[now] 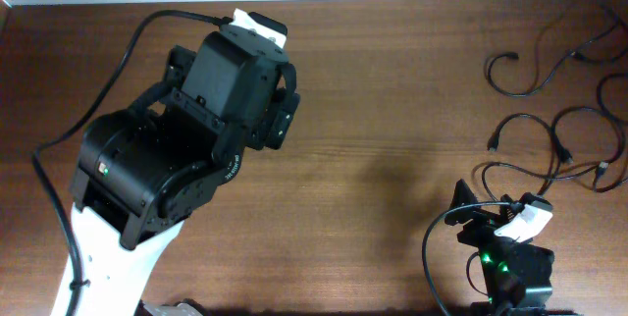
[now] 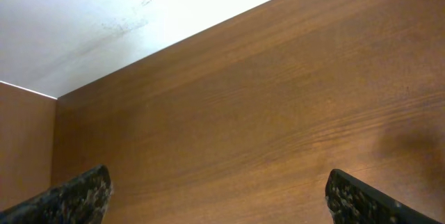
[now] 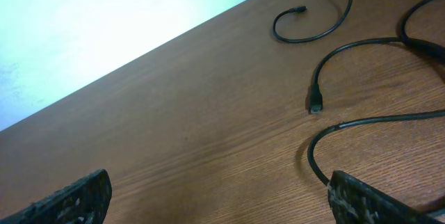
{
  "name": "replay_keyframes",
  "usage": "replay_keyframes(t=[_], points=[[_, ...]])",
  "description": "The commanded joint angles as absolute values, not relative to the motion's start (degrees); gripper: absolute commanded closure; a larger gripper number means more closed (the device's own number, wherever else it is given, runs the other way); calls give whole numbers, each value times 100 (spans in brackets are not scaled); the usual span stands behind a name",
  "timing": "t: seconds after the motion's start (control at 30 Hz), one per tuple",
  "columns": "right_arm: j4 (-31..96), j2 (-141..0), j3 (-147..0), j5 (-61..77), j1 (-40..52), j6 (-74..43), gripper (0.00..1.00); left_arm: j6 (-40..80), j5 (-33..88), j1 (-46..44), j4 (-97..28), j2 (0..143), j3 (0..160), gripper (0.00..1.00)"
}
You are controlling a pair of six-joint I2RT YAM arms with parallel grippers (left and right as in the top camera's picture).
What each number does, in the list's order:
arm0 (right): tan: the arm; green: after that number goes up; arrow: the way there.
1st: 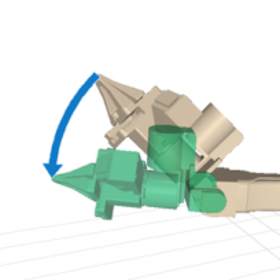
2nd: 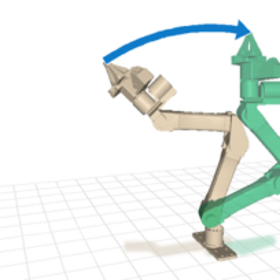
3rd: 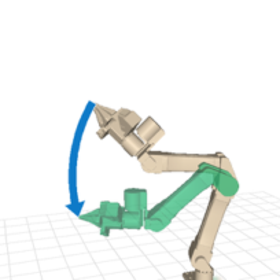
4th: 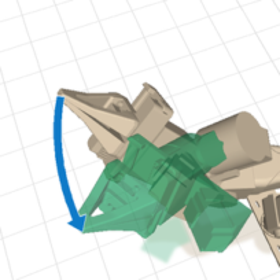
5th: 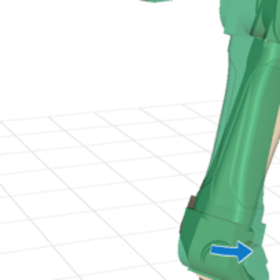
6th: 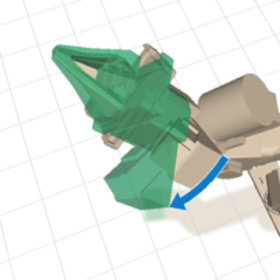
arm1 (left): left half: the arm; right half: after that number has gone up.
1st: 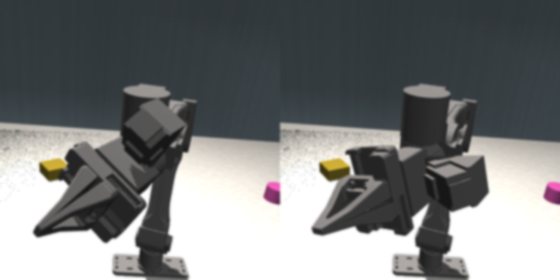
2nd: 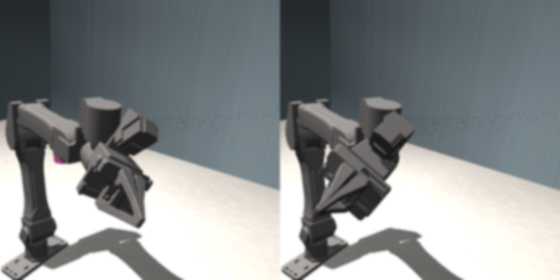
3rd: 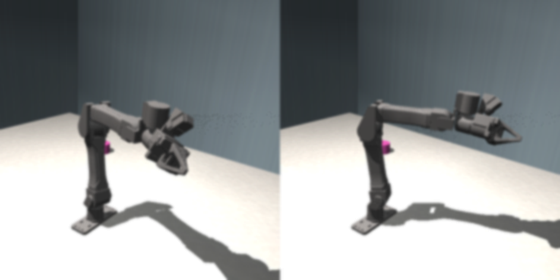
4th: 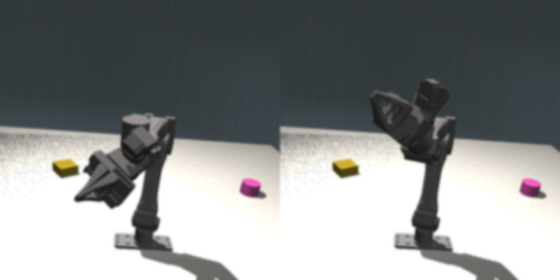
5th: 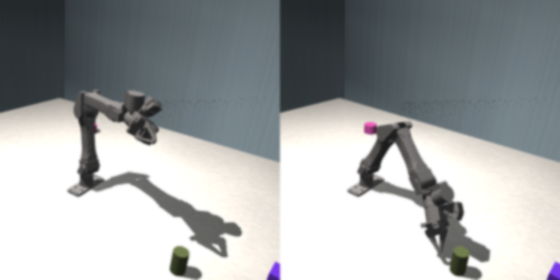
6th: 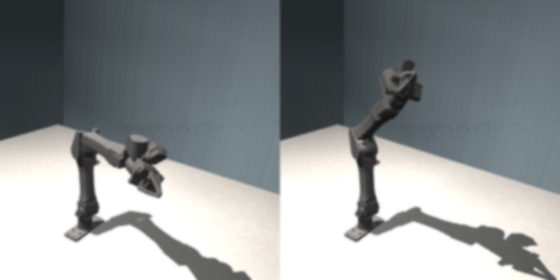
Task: Untangle cables
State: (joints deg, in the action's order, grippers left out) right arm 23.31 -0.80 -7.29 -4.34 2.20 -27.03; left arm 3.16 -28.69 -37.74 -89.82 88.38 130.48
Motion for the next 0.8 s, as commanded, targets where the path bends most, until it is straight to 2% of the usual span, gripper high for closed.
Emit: replay_keyframes(t=[0.0,0.07,0.13,0.27,0.37,0.53,0.77], points=[[2331,-21,-687,-519,261,-2731,1,276,-2757,-3760,-9161,8761,13056,1],[2331,-21,-687,-519,261,-2729,1,274,-2250,-3760,-9155,8761,13056,1],[2331,-21,-687,-519,261,-2729,1,161,-2429,-3758,-8818,8761,13056,1],[2331,-21,-687,-519,261,-2729,1,23,-2421,-3564,-7638,8733,13039,1],[2331,-21,-687,-519,261,-2729,1,-561,-1590,-3201,-6442,8473,12731,1],[2331,-21,-687,-519,261,-2731,1,-1144,-585,-2694,-4449,7594,11428,1],[2331,-21,-687,-519,261,-2729,1,-1146,-99,-2060,-2853,6075,9111,1]])
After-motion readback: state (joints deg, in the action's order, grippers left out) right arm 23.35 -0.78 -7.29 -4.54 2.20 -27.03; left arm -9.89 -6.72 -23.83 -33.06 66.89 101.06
